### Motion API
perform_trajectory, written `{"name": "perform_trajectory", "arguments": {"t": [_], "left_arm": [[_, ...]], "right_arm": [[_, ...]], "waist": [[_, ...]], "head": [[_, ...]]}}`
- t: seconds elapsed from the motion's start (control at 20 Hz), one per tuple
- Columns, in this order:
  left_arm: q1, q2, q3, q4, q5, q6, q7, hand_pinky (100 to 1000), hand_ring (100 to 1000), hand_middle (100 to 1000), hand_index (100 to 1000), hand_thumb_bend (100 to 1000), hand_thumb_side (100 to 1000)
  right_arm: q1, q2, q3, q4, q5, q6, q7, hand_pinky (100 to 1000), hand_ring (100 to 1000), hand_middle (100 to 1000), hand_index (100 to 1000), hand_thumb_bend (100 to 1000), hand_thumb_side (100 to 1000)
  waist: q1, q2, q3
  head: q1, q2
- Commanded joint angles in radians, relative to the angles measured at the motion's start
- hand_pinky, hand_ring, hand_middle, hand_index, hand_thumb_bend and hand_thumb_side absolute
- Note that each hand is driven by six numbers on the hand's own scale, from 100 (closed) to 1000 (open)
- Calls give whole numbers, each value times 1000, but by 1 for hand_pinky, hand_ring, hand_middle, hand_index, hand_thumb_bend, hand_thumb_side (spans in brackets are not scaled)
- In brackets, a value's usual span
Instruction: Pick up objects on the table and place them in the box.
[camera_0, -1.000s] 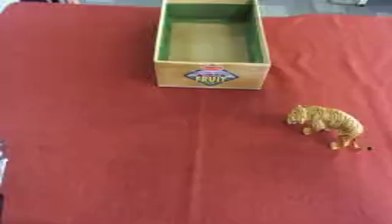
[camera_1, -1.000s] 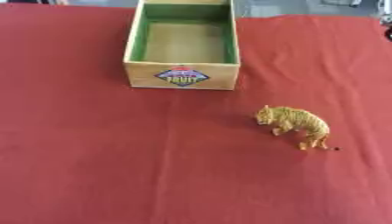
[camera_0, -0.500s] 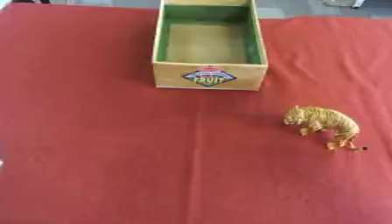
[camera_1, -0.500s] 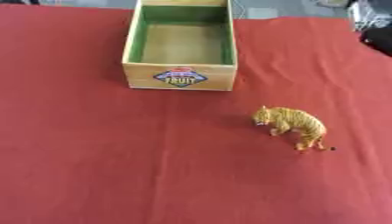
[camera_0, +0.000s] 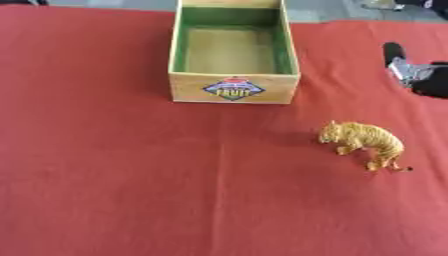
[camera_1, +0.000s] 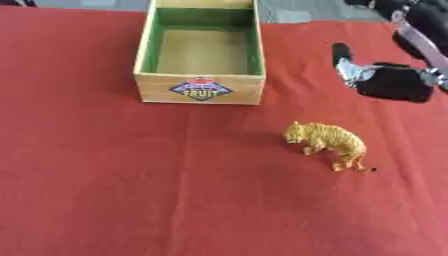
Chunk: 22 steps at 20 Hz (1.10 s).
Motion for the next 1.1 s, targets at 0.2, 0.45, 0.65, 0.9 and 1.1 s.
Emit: {"name": "perform_trajectory", "arguments": {"t": [0.2,0.45,0.65,0.9,1.1], "left_arm": [[-13,26,-3,-22,3,0,-6,608,594,576,816,100,774],[-14,27,-4,-22,3,0,-8,608,593,575,813,100,775],[-15,28,-6,-22,3,1,-10,608,593,575,811,100,773],[-15,28,-4,-22,4,2,-8,607,593,574,810,100,770],[-15,28,-4,-22,4,3,-7,607,592,573,810,100,767]], "right_arm": [[-10,-47,22,-15,-84,70,91,940,949,911,1000,132,619],[4,-67,28,-15,-152,83,170,951,975,943,1000,379,755],[22,-94,25,-15,-147,80,233,956,984,956,1000,441,770],[32,-96,4,-15,-152,66,359,973,986,947,1000,209,571],[44,-96,1,-15,-149,66,428,973,987,954,1000,287,601]], "waist": [[-2,-20,4],[-5,-18,6],[-8,-16,3],[-9,-17,-1],[-10,-17,-3]], "head": [[-5,-10],[-5,-10],[-3,-9],[0,-9],[1,-12]]}}
